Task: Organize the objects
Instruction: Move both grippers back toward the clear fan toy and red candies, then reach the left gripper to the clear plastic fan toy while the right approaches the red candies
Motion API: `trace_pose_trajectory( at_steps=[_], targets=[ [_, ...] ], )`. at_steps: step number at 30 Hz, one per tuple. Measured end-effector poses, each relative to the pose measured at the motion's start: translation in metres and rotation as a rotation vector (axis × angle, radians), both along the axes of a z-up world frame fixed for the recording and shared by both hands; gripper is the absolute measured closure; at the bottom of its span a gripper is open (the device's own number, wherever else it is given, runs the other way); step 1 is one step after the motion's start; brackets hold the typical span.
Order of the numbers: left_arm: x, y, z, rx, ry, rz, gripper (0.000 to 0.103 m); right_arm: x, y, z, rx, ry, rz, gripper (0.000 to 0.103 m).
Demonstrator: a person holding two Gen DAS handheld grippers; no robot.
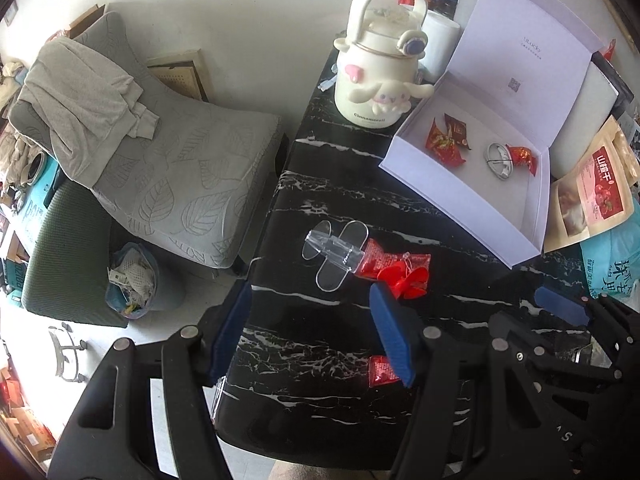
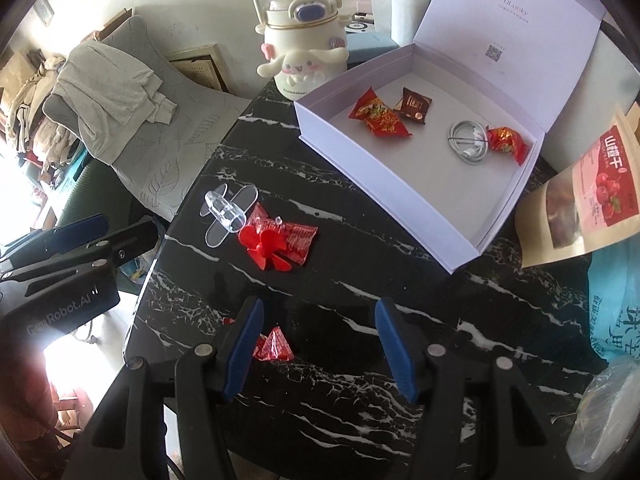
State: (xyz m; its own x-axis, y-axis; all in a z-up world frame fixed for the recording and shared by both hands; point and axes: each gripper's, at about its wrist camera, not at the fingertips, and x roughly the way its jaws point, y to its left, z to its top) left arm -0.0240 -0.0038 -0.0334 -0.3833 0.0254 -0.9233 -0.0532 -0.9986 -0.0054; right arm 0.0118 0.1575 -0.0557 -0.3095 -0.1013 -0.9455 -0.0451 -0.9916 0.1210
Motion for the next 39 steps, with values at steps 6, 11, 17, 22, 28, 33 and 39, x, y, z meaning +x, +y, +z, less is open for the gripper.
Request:
trace_pose_trajectory(
  at_steps=[6,11,17,22,28,33,39],
  targets=[
    [0.007,0.0,-0.021,0.003,-0.028,-0.025,0.043,0.009,-0.01,-0.022,-0.027,-0.04,0.035,0.044],
    [0.009,-0.008,-0.035,0.0,-0.052,-0.016,0.043,0.014,-0.018,-0.041,-0.063,-0.061,0.057,0.044],
    [0.009,-0.014,-0.05,-0.017,-0.059,-0.034,0.043,0.018,-0.029,-0.059,-0.094,-0.071,0.083,0.044],
    [0.011,-0.017,-0.062,-0.009,-0.074,-0.036,0.043,0.019,-0.04,-0.071,-0.097,-0.082,0.105,0.037],
    [0.014,-0.024,-0.076,0.007,-0.097,-0.009,0.043,0.019,-0.052,-0.08,-0.08,-0.082,0.115,0.036],
    [0.013,-0.032,-0.084,0.027,-0.112,0.004,0.043,0.017,-0.063,-0.08,-0.027,-0.051,0.115,0.034],
    [0.009,-0.04,-0.087,0.023,-0.114,0.023,0.043,0.015,-0.074,-0.082,0.041,-0.042,0.116,0.034]
  ],
)
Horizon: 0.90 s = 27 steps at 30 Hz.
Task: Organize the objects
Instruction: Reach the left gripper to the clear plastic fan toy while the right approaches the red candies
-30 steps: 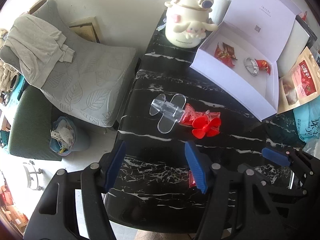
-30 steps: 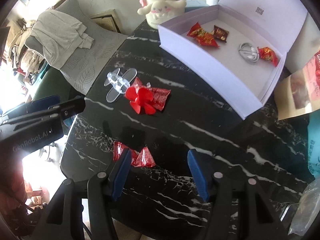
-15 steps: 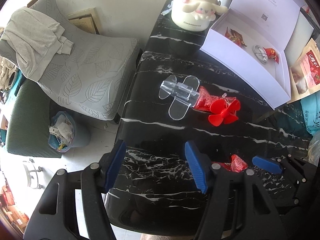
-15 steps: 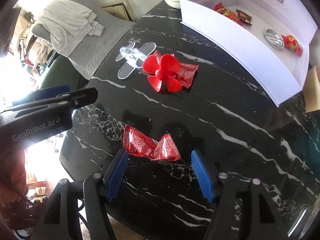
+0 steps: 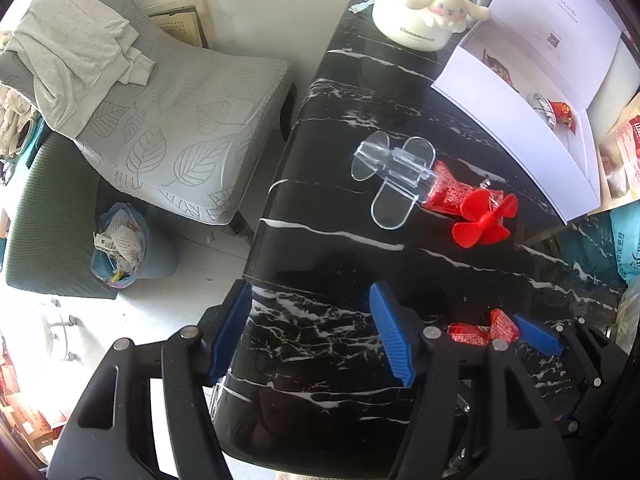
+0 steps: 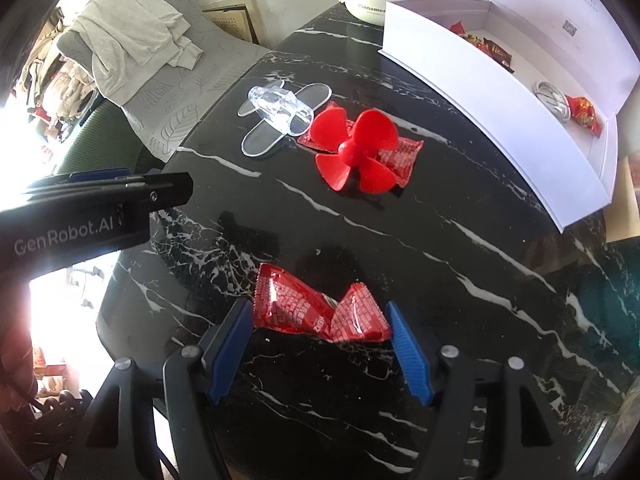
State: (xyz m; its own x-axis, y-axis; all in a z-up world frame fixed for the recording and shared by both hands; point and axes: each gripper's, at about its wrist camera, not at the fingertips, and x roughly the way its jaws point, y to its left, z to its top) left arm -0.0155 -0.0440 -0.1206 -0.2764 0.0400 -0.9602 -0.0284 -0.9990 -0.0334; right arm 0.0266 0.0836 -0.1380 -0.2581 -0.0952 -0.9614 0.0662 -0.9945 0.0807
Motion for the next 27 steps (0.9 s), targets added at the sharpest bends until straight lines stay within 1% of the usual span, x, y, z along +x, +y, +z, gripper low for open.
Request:
trace_pose_trajectory(
  at_steps=[4,6,10,13,17,23,27],
  targets=[
    [-0.002,-0.003,-0.001,0.003,-0.006,0.007,0.043,0.0,0.001,0.0,0.003,0.006,-0.003,0.035],
    [-0.003,-0.002,-0.002,0.001,-0.006,0.006,0.043,0.0,0.003,0.001,0.015,0.016,-0.003,0.044],
    [-0.006,-0.002,-0.002,0.008,-0.006,-0.003,0.043,-0.001,0.01,0.001,-0.006,0.018,-0.008,0.052],
    [-0.011,0.002,-0.001,0.015,-0.001,-0.019,0.043,-0.002,0.018,0.003,-0.025,0.017,-0.03,0.062],
    [-0.018,0.01,0.003,0.024,0.017,-0.056,0.043,-0.005,0.026,0.005,-0.031,0.018,-0.046,0.065],
    [-0.03,0.025,0.008,0.044,0.05,-0.123,0.043,-0.01,0.041,0.005,-0.033,0.014,-0.099,0.065],
    [-0.039,0.036,0.006,0.044,0.055,-0.163,0.043,-0.014,0.052,0.004,-0.034,0.01,-0.125,0.065]
  ],
)
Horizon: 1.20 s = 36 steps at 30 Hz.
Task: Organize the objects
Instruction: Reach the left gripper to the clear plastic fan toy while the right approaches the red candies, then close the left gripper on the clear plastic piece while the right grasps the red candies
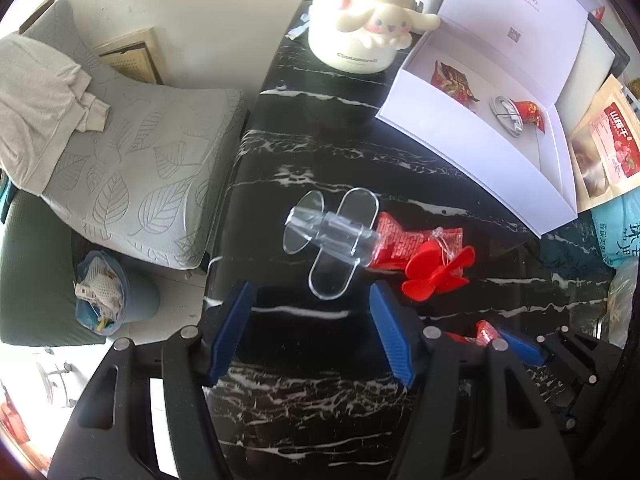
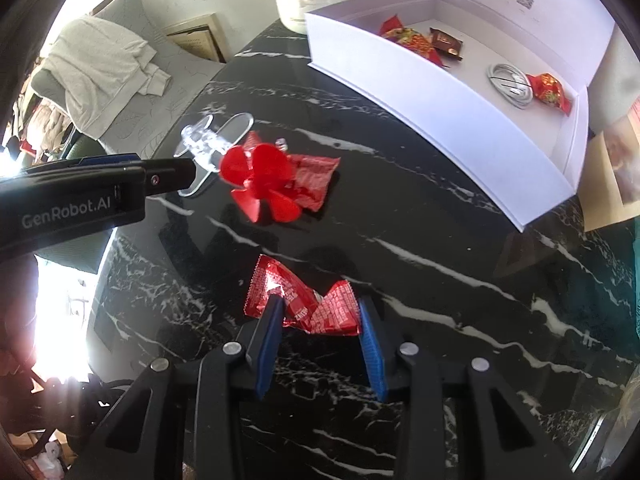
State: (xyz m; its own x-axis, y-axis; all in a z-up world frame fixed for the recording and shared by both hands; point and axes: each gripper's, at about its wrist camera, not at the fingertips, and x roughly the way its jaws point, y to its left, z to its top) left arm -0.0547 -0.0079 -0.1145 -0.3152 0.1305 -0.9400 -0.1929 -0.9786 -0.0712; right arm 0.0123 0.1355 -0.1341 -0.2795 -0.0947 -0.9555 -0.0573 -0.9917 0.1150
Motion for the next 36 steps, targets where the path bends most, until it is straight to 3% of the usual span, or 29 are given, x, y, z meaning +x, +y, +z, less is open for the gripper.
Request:
trace_pose_trajectory(
  at_steps=[4,14,19,23,29,36],
  targets=[
    [-0.012,0.006,-0.007,-0.013,-0.013,-0.014,0.043,-0.006,0.007,-0.001,-0.001,-0.005,-0.007,0.065],
    [-0.036,0.008,-0.021,0.06,-0.087,-0.093,0.042,-0.02,0.016,-0.006,-0.015,-0.009,0.008,0.065],
    [-0.04,0.012,-0.021,0.036,-0.057,-0.131,0.039,-0.023,0.018,-0.006,-0.026,-0.002,0.019,0.065],
    [-0.039,0.016,-0.021,0.062,-0.027,-0.184,0.039,-0.024,0.018,-0.006,-0.03,-0.001,0.029,0.066],
    [-0.028,0.021,-0.021,0.047,0.033,-0.252,0.044,-0.019,0.021,-0.005,-0.055,-0.002,0.02,0.071],
    [-0.015,0.02,-0.016,0.05,0.042,-0.25,0.044,-0.006,0.021,0.001,-0.08,0.015,0.035,0.074]
  ],
)
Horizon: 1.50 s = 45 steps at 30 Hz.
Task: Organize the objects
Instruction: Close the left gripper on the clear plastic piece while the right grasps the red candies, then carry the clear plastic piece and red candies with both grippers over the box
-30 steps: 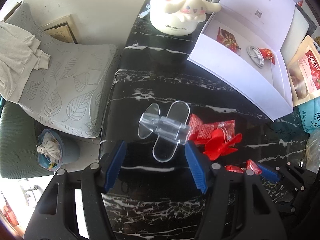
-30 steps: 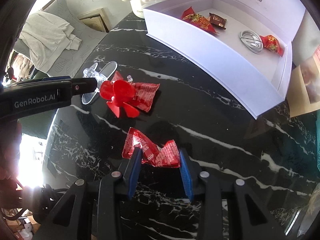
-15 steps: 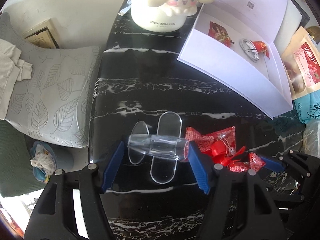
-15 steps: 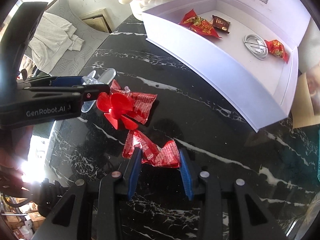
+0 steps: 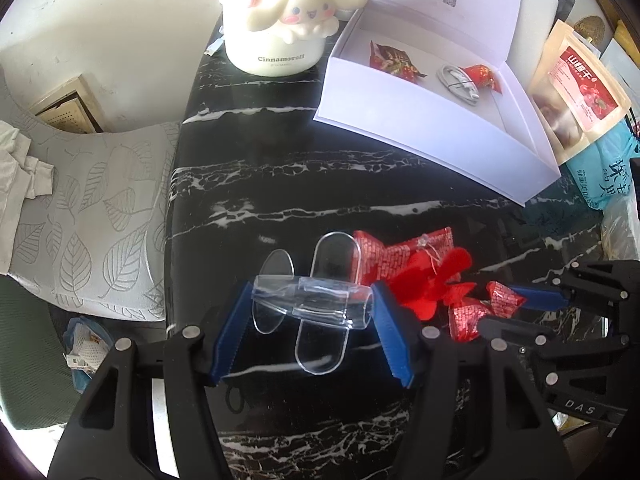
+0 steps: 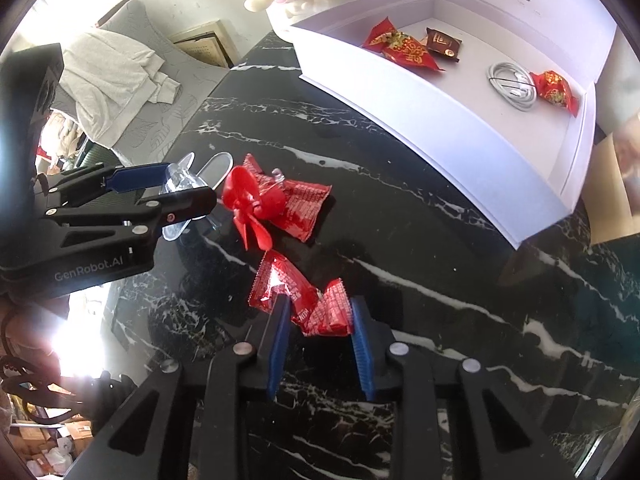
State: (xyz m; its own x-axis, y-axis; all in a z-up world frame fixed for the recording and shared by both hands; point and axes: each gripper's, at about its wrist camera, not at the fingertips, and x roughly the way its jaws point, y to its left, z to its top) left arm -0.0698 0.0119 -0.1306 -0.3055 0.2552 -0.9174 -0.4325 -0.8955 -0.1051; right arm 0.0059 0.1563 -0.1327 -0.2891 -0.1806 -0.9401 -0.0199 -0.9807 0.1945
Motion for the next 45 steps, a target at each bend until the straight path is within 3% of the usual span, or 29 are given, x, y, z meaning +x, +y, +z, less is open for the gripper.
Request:
trace_pose_trajectory(
  at_steps=[16,29,45],
  targets=[
    [0.048,-0.015,0.021,-0.013,-0.032,0.074,0.044,0.028,0.001,0.029,-0.025,0.04,0.005,0.076],
    [0.067,0.015,0.064,-0.032,0.003,-0.011,0.044,0.054,0.022,0.074,-0.003,0.103,-0.027,0.076],
    [0.081,0.068,0.101,-0.04,0.029,-0.152,0.044,0.088,0.058,0.106,0.034,0.123,-0.096,0.076]
  ],
)
